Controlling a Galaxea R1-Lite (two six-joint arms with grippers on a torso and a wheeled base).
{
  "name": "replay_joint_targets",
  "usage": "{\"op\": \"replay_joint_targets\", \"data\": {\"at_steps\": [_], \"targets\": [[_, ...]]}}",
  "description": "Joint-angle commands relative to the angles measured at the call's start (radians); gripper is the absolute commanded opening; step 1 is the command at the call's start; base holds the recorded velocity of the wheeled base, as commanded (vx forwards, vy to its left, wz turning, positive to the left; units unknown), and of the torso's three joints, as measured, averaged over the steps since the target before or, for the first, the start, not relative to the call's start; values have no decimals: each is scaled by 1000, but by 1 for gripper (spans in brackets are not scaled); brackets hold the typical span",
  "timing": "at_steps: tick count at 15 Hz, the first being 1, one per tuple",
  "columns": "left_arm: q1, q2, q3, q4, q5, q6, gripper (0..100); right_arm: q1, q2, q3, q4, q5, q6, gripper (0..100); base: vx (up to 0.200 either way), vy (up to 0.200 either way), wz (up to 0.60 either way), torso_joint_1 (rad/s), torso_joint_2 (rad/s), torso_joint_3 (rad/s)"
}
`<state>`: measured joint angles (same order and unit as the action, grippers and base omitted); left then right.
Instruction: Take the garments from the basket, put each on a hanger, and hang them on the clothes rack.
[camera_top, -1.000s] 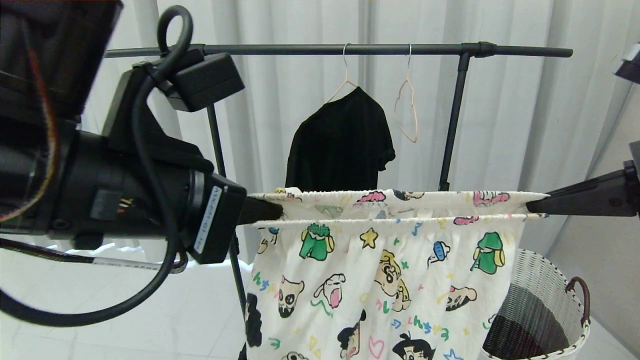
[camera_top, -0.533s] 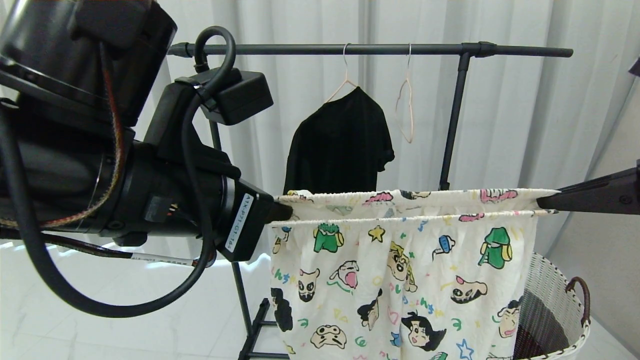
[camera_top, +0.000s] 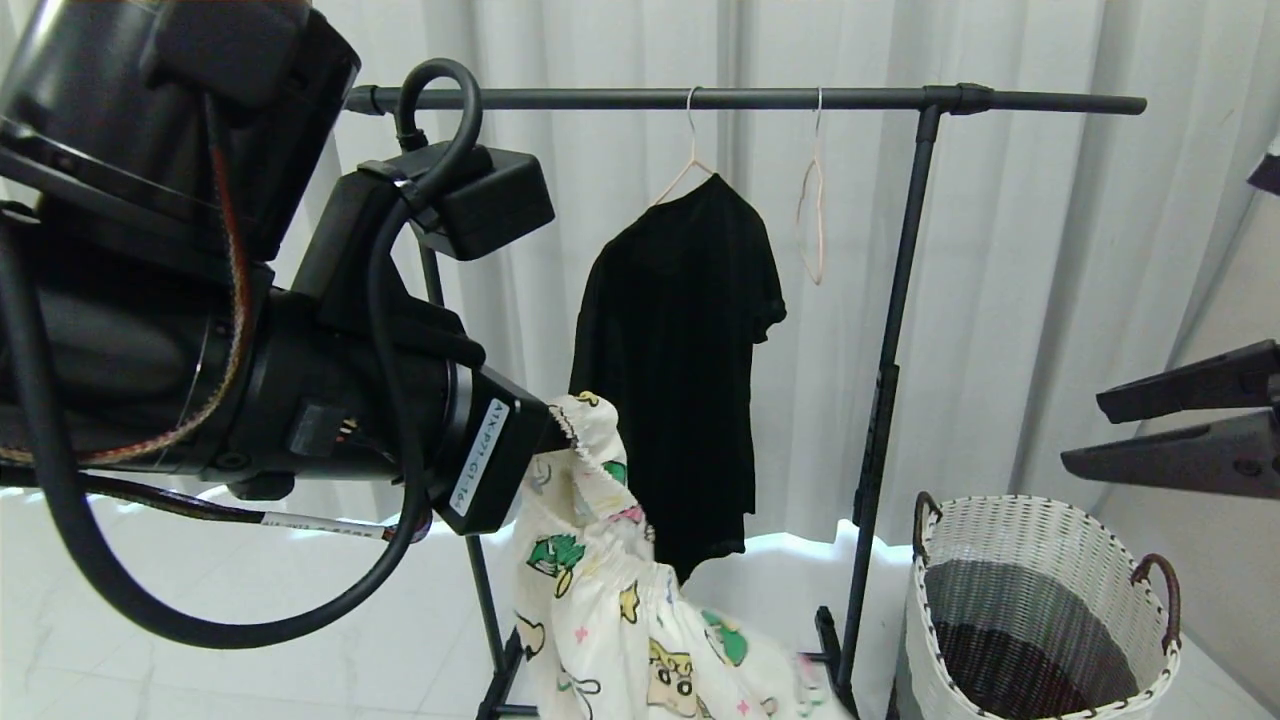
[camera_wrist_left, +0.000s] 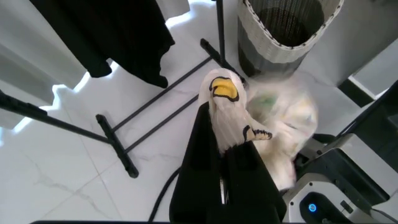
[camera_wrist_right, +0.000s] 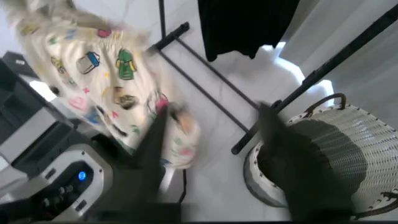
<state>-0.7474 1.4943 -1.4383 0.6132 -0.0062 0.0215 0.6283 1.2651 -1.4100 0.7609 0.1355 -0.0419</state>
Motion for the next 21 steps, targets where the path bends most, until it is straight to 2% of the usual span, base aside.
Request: {"op": "replay_joint_targets", "data": {"at_steps": [1, 4, 5, 7, 8, 9, 11, 13, 14, 17, 21], "targets": [[-1, 1, 1, -1, 0, 0, 0, 4, -38, 40, -2, 9, -3, 100, 0, 0, 0, 0, 0, 0], [-1, -2, 13, -1, 32, 0, 0, -9, -75, 126, -83, -2, -1, 100, 0, 0, 0, 0, 0, 0], [-1, -5, 24, -1, 81, 2, 0, -41, -75, 148, -94, -60, -1, 100, 0, 0, 0, 0, 0, 0], [-1, -35, 72, 0, 193, 25, 0, -55, -61, 197, -94, -298, 2, 100, 0, 0, 0, 0, 0, 0], [2, -55, 98, 0, 216, 52, 0, -58, -59, 224, -97, -372, 2, 100, 0, 0, 0, 0, 0, 0], [16, -95, 141, 0, 238, 120, 0, -73, -59, 256, -100, -444, 2, 100, 0, 0, 0, 0, 0, 0], [76, -134, 188, -1, 241, 213, 0, -93, -59, 278, -101, -519, 0, 100, 0, 0, 0, 0, 0, 0], [109, -138, 211, -23, 241, 219, 0, -96, -61, 286, -103, -580, 2, 100, 0, 0, 0, 0, 0, 0], [115, -140, 231, -56, 245, 219, 0, -99, -61, 286, -109, -580, 2, 100, 0, 0, 0, 0, 0, 0], [119, -163, 320, -155, 328, 225, 0, -139, -59, 281, -129, -580, 2, 100, 0, 0, 0, 11, -27, -15], [119, -187, 337, -156, 334, 225, 0, -154, -59, 283, -190, -579, 4, 100, 0, 0, 0, 105, -334, -224]]}}
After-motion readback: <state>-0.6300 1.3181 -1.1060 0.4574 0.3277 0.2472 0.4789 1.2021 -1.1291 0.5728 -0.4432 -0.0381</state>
